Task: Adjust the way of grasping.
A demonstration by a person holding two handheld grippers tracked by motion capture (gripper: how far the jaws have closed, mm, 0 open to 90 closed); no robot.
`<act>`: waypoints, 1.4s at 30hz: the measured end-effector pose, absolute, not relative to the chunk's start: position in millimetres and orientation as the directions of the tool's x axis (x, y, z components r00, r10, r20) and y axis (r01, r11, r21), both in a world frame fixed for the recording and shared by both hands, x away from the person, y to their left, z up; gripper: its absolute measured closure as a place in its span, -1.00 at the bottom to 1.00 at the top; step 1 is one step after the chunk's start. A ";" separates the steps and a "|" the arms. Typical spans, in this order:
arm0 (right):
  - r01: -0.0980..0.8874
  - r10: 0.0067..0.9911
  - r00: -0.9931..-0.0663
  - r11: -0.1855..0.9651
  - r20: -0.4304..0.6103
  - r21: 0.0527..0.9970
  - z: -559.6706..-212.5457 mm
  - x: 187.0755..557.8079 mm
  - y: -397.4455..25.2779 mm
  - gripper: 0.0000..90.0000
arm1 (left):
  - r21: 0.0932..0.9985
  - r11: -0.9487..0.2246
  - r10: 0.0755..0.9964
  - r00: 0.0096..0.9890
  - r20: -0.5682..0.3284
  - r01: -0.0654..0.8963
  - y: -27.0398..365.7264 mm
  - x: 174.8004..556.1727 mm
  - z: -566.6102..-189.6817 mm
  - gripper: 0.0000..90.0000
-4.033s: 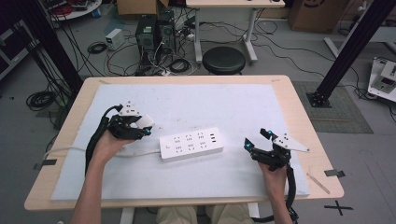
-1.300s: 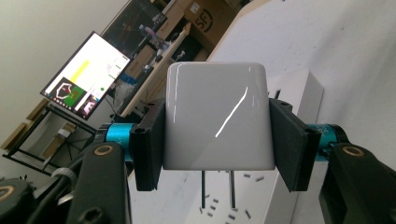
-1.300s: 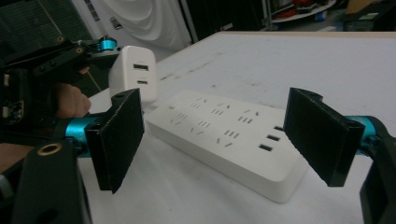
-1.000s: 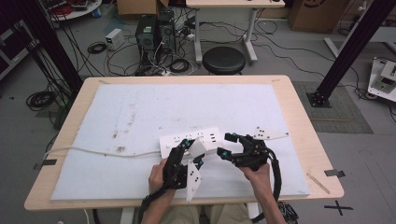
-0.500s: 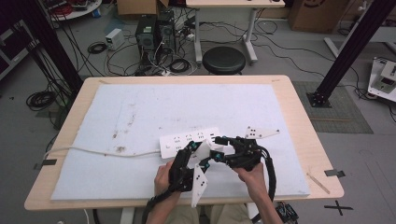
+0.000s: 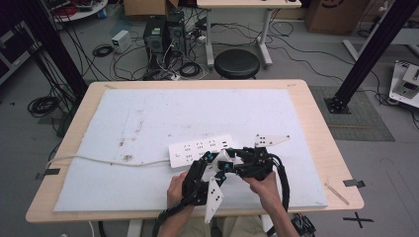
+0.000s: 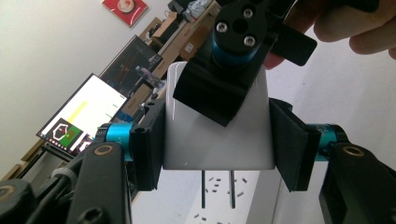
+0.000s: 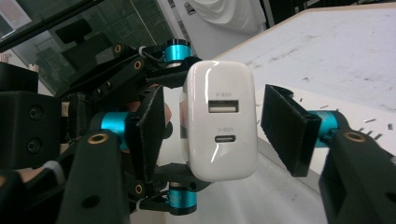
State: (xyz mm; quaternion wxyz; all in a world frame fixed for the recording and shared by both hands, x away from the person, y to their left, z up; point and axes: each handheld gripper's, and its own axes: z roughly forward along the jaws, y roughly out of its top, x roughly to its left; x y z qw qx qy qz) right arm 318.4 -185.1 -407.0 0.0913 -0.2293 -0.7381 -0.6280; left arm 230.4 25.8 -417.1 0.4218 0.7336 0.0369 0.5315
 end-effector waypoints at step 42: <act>0.443 0.193 -0.888 0.109 0.418 0.890 -411.0 320.2 -185.1 0.40 | 0.644 -0.648 0.479 0.440 0.760 -0.407 26.3 230.5 -419.5 -0.06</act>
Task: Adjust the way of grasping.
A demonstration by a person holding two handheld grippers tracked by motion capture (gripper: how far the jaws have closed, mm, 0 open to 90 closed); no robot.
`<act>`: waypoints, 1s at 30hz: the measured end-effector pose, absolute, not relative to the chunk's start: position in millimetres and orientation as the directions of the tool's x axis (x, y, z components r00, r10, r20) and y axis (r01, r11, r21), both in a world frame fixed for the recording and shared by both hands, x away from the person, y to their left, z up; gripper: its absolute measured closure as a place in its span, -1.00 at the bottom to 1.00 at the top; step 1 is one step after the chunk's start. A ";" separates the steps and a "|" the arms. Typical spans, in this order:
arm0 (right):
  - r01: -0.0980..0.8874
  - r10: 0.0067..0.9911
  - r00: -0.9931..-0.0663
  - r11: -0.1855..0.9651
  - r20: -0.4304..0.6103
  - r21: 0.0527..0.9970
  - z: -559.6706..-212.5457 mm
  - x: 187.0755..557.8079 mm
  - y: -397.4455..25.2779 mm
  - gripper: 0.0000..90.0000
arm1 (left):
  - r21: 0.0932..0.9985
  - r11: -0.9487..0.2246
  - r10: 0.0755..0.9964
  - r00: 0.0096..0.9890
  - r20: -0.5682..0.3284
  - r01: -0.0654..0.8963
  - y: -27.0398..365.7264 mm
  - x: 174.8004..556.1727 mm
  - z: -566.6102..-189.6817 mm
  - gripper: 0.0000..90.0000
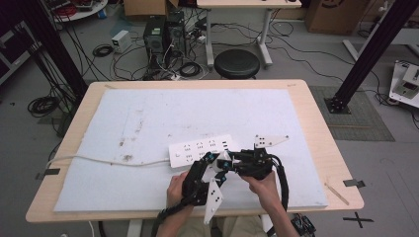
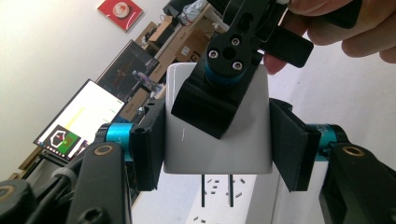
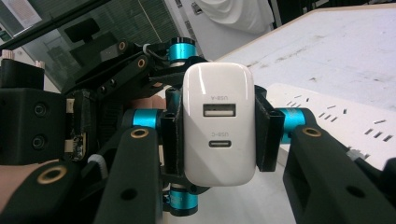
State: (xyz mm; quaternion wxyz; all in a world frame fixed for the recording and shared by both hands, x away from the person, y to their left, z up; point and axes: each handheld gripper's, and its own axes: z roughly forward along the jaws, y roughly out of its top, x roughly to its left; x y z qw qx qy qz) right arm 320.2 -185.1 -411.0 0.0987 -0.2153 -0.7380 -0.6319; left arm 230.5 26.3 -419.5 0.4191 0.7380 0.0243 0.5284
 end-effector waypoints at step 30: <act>0.445 0.256 -0.877 0.113 0.406 0.889 -413.0 318.3 -186.5 0.41 | 0.689 -0.628 0.485 0.511 0.710 -0.362 27.4 235.8 -421.6 -0.35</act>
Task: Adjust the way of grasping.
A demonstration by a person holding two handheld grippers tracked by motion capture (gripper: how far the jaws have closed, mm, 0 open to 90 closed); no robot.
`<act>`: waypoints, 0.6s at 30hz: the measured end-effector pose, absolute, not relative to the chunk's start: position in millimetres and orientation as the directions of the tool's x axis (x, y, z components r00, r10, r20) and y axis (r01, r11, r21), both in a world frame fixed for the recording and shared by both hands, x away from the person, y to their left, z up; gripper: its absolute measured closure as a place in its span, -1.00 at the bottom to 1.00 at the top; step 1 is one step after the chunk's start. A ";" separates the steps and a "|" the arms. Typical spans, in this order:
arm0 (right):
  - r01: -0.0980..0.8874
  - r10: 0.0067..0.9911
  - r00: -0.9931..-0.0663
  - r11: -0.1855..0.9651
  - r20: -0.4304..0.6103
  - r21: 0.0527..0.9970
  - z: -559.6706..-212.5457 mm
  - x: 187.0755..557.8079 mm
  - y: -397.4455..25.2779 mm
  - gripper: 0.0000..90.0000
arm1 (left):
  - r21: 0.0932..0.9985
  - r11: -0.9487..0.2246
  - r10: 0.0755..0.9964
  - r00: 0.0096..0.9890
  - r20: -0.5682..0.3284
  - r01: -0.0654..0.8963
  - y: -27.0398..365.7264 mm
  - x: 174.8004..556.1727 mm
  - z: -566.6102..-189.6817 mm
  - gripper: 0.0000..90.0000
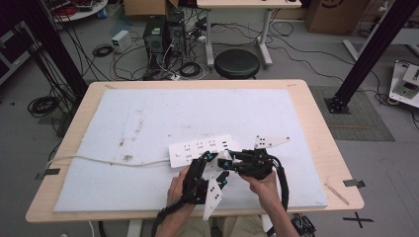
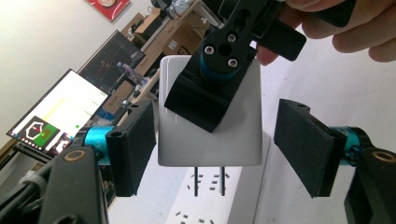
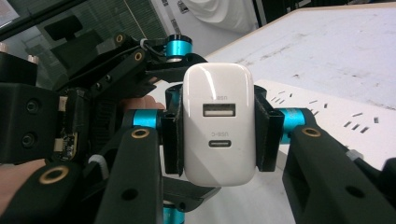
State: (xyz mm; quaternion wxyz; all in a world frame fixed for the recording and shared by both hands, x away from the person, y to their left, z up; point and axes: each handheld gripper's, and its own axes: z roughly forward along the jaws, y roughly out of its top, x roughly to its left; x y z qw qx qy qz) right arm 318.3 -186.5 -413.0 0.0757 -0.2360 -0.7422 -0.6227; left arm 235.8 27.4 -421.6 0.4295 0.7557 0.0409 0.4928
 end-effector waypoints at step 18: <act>0.418 0.323 -0.870 0.089 0.371 0.904 -413.1 317.1 -202.9 0.41 | 0.854 -0.470 0.563 0.669 0.485 -0.223 60.4 239.8 -410.9 -0.52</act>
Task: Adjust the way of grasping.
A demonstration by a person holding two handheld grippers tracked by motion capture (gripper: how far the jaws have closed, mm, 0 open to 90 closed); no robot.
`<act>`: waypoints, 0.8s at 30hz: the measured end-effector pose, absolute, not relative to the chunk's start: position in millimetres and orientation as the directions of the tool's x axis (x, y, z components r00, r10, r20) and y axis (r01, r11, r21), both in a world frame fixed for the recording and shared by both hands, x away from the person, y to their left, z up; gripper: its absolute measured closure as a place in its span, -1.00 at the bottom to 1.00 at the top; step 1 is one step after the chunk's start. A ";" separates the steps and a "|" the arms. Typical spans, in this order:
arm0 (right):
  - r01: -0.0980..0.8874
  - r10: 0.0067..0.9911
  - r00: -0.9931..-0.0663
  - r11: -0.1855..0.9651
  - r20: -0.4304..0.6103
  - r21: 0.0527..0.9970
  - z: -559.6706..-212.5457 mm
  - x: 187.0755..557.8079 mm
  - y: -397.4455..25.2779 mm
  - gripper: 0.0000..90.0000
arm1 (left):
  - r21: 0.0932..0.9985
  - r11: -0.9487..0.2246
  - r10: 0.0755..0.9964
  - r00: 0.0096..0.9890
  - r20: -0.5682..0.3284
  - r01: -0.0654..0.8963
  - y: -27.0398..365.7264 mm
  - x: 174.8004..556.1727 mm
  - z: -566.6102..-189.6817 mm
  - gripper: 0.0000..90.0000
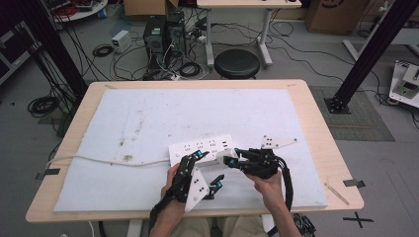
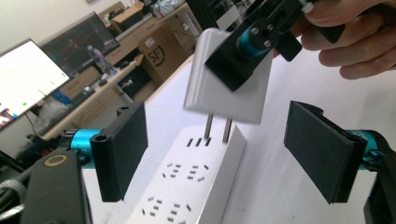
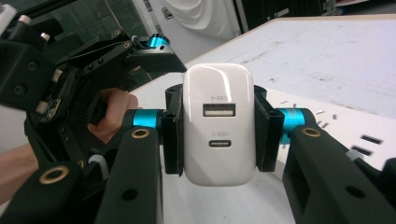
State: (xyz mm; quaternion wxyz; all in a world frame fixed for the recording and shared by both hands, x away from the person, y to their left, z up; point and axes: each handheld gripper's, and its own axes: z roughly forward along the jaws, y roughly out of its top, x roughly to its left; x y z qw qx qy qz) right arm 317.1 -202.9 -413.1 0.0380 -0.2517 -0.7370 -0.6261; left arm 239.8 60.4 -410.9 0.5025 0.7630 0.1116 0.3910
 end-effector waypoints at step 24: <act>0.402 0.376 -0.859 0.076 0.347 0.913 -416.0 315.2 -228.5 0.41 | 0.962 -0.266 0.730 0.663 0.165 0.054 133.0 256.4 -412.3 -0.51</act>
